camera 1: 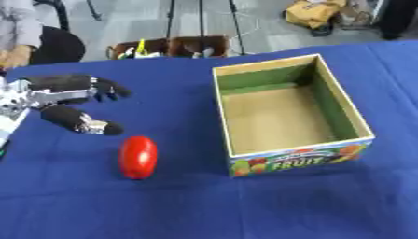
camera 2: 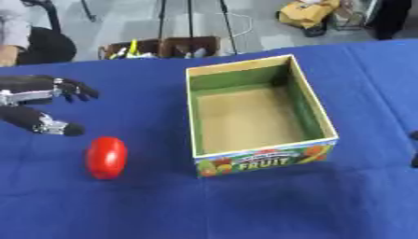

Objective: Pick up objects on the table and place them in the box.

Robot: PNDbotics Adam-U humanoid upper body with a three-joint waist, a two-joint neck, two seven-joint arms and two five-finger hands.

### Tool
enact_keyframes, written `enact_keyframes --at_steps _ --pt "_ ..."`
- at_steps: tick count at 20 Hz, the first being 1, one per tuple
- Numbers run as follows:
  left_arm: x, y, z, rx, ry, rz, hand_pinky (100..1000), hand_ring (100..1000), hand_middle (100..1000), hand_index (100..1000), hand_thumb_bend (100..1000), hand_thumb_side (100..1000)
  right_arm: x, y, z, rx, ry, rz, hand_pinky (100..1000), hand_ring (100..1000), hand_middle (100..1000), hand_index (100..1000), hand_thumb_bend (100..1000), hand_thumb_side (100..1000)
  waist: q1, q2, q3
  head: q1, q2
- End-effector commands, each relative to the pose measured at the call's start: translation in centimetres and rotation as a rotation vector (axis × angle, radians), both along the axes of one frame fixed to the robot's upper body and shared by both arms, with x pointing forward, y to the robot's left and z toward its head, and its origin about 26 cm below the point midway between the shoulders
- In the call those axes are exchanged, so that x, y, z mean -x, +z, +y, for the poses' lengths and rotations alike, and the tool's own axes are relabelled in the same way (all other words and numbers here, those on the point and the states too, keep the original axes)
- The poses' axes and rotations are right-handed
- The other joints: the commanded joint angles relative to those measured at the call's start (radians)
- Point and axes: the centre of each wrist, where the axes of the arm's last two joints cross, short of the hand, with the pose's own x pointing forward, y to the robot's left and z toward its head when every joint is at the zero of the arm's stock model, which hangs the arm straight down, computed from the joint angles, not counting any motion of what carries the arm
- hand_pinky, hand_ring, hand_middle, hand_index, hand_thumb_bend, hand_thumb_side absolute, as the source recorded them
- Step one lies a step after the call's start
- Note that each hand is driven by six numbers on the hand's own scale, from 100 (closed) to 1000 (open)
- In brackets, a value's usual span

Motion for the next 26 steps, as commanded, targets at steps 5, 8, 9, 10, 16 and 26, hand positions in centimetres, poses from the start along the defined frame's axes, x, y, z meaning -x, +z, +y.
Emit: enact_keyframes --at_steps 5,8,9,10,16,26 --pt "-0.2 1.8 0.1 -0.288 -0.139 0.049 808 893 917 1000 834 919 0.3 0.7 -0.2 0.046 -0.005 -0.011 221 100 227 440 184 718 0.008 -0.031 0.000 -0.009 0.010" --pt "-0.7 1.5 -0.2 -0.330 -0.153 0.050 826 908 930 1000 869 916 0.3 0.7 -0.2 0.049 -0.004 -0.008 221 100 227 440 182 716 0.012 -0.034 -0.004 -0.007 0.011" --pt "-0.9 1.4 -0.4 -0.347 -0.160 0.053 837 915 936 1000 886 910 0.3 0.7 -0.2 0.049 -0.003 -0.007 221 100 227 440 182 716 0.014 -0.035 -0.005 -0.007 0.011" --pt "-1.1 1.2 -0.6 -0.372 -0.170 0.056 843 919 938 1000 893 908 0.3 0.7 -0.2 0.050 -0.003 -0.006 221 100 227 440 183 716 0.015 -0.035 -0.007 -0.007 0.011" --pt "-2.0 0.9 -1.6 -0.482 -0.223 0.046 853 926 942 1000 911 895 0.4 0.7 -0.3 0.054 -0.002 0.000 221 100 226 439 182 712 0.025 -0.039 -0.011 -0.008 0.012" --pt "-2.7 -0.7 -1.7 -0.605 -0.288 0.078 864 922 942 1000 933 857 0.4 0.7 -0.3 0.056 -0.001 0.005 220 100 224 437 180 708 0.035 -0.041 -0.012 -0.011 0.007"
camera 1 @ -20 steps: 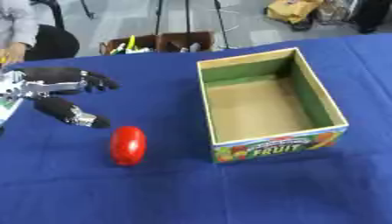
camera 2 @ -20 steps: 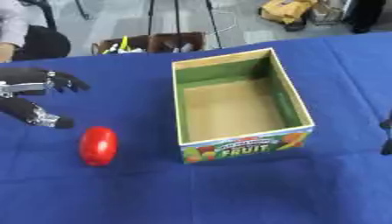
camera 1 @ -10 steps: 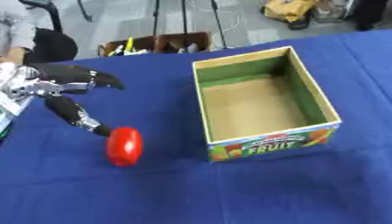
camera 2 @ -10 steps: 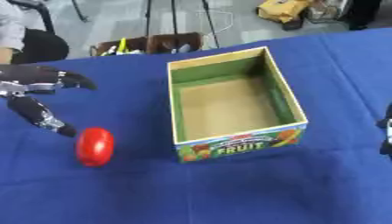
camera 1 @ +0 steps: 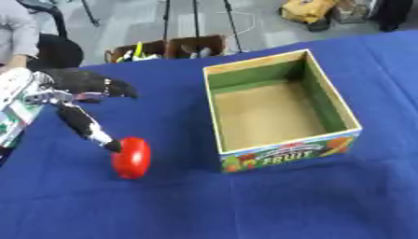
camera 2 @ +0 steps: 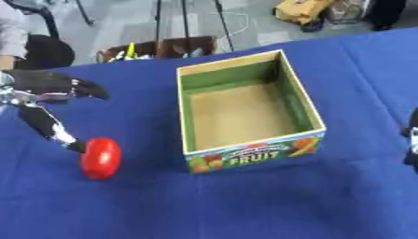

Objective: Pick up objects on the table and place them in the box.

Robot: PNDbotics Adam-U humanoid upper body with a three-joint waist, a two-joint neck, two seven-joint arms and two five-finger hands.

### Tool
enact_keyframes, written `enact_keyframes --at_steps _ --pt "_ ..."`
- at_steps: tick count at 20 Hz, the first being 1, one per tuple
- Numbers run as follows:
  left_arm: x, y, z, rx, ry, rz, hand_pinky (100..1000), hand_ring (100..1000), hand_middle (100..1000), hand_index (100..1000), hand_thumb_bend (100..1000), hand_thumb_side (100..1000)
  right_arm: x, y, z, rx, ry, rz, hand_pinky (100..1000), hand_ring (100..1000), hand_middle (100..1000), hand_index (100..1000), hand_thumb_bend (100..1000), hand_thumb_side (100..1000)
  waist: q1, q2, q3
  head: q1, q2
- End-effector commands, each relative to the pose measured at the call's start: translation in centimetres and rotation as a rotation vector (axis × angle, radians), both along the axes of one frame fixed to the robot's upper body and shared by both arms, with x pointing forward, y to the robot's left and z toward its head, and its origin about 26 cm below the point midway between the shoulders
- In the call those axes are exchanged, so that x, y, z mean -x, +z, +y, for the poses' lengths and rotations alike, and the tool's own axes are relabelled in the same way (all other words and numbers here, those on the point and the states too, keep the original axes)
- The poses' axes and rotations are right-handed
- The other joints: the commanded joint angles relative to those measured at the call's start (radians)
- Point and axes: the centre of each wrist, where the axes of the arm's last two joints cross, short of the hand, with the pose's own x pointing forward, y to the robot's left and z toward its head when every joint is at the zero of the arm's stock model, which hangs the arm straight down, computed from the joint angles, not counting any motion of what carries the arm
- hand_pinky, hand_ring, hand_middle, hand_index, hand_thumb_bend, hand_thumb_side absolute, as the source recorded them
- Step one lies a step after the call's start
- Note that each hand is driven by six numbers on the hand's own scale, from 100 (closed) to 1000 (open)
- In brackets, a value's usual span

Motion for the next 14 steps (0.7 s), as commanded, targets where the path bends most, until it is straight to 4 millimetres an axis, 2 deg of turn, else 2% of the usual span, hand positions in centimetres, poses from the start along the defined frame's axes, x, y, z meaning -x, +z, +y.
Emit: enact_keyframes --at_steps 1,4,10,14 --pt "-0.1 0.6 0.5 -0.354 -0.204 0.184 866 923 942 1000 943 857 0.3 0.8 -0.1 0.025 0.003 -0.022 220 100 224 437 180 707 -0.002 -0.024 0.001 -0.003 -0.002" --pt "-0.4 0.2 0.2 -0.355 -0.247 0.195 868 922 941 1000 955 856 0.2 0.8 0.0 0.026 0.006 -0.021 220 100 224 437 179 707 -0.002 -0.024 0.001 -0.003 -0.004" --pt "-0.5 0.2 -0.2 -0.404 -0.270 0.192 877 931 944 1000 865 821 0.2 0.8 0.0 0.026 0.009 -0.021 219 100 223 436 177 707 -0.001 -0.025 0.002 -0.005 -0.002" --pt "-0.7 -0.1 -0.8 -0.420 -0.283 0.196 864 918 922 1000 829 831 0.2 0.8 0.0 0.025 0.011 -0.019 219 100 222 436 175 706 0.000 -0.026 0.003 -0.006 -0.001"
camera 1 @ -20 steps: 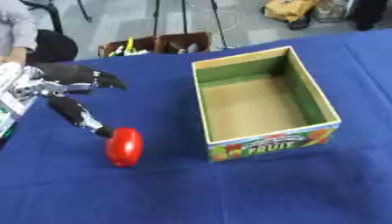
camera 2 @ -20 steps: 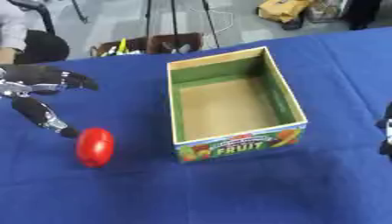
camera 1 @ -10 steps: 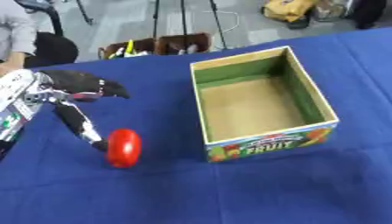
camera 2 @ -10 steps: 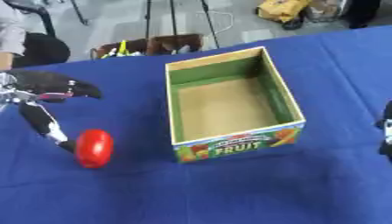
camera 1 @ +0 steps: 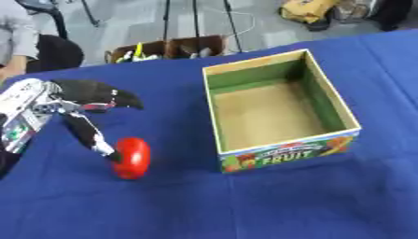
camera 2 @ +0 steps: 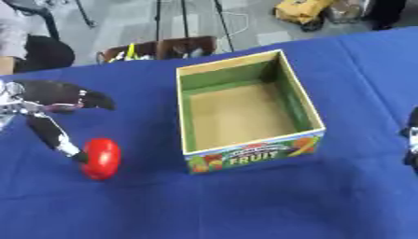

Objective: Pick up objects on the table and place them in the box.

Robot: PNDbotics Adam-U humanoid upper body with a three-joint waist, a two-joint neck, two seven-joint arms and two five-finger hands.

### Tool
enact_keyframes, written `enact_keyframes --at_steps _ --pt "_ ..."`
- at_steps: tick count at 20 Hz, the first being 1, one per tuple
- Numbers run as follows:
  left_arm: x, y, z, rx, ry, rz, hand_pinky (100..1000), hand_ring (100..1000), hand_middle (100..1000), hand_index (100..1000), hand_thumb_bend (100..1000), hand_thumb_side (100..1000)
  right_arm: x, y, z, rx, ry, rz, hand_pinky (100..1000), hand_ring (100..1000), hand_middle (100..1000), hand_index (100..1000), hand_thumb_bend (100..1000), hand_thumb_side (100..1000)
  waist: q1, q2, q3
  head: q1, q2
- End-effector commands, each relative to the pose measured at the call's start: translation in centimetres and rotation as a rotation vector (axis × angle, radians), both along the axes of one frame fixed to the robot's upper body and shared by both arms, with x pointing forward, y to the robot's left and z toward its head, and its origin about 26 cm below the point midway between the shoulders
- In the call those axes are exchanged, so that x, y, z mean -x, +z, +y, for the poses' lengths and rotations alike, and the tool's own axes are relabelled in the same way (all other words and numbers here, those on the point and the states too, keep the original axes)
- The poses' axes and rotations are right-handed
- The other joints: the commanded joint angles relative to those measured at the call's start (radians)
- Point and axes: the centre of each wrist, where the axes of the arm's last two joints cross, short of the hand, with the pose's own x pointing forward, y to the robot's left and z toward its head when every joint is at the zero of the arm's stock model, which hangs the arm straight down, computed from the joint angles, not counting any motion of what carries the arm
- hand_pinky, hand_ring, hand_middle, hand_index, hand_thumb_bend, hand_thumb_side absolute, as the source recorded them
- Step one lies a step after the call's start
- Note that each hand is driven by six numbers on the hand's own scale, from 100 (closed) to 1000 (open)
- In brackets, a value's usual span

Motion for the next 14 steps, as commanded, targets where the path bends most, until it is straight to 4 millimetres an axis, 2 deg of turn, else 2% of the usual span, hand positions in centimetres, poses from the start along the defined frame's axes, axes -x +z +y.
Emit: enact_keyframes --at_steps 1,6,14 --pt "-0.1 1.0 -0.1 -0.409 -0.225 0.183 860 913 915 1000 826 839 0.2 0.8 0.0 0.022 0.007 -0.022 219 100 222 436 175 705 -0.003 -0.024 0.002 -0.003 0.000" --pt "-0.3 0.8 -0.9 -0.377 -0.261 0.194 848 898 891 997 797 870 0.3 0.7 0.0 0.022 0.005 -0.017 219 100 222 436 176 705 -0.001 -0.026 0.002 -0.004 0.003" --pt "0.4 3.7 -1.1 -0.369 -0.214 0.101 864 908 905 1000 769 864 0.3 0.6 -0.1 0.023 0.000 -0.008 220 100 222 436 175 703 0.000 -0.034 0.011 -0.009 0.003"
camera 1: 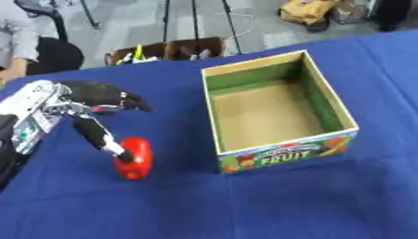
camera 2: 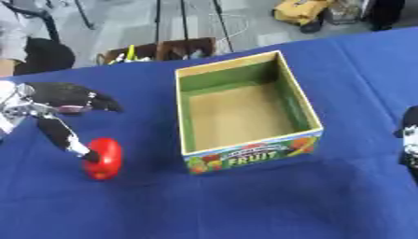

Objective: Pick up objects on the table and place them in the box.

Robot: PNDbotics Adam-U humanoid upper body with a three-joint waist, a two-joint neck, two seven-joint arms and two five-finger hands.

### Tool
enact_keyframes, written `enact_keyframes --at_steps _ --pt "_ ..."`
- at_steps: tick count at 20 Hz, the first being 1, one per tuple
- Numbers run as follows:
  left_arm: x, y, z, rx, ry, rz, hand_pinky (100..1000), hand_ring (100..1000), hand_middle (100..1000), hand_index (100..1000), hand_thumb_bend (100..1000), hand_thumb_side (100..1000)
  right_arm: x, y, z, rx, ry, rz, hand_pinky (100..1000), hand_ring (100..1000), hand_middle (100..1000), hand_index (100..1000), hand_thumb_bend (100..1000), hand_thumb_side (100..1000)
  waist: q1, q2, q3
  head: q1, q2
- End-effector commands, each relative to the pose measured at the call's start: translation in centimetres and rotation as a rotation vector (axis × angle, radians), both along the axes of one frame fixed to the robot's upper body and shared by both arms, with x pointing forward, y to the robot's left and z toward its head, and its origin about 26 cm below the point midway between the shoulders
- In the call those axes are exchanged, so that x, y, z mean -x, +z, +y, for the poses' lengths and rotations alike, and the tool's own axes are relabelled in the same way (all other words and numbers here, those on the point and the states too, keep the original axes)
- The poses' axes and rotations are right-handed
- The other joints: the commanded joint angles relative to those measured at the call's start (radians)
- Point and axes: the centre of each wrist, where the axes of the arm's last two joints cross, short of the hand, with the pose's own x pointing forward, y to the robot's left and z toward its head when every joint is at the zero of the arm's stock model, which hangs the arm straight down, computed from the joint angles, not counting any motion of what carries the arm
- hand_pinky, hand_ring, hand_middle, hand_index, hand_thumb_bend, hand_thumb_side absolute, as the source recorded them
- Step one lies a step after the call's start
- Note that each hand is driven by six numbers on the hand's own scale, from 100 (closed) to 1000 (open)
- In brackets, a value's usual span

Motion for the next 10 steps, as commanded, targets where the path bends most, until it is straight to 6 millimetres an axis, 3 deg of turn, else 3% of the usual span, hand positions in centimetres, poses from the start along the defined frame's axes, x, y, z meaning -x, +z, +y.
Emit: enact_keyframes --at_steps 1,10 --pt "0.7 2.9 0.5 -0.398 -0.184 0.100 862 903 900 998 769 861 0.2 0.8 -0.1 0.021 -0.002 -0.024 220 100 222 436 175 704 -0.004 -0.024 0.004 -0.004 0.003" --pt "2.2 3.3 -1.7 -0.513 -0.250 0.049 854 884 880 986 811 858 0.3 0.7 -0.1 0.018 -0.005 -0.016 220 100 222 436 175 703 -0.008 -0.031 0.017 -0.017 0.008"
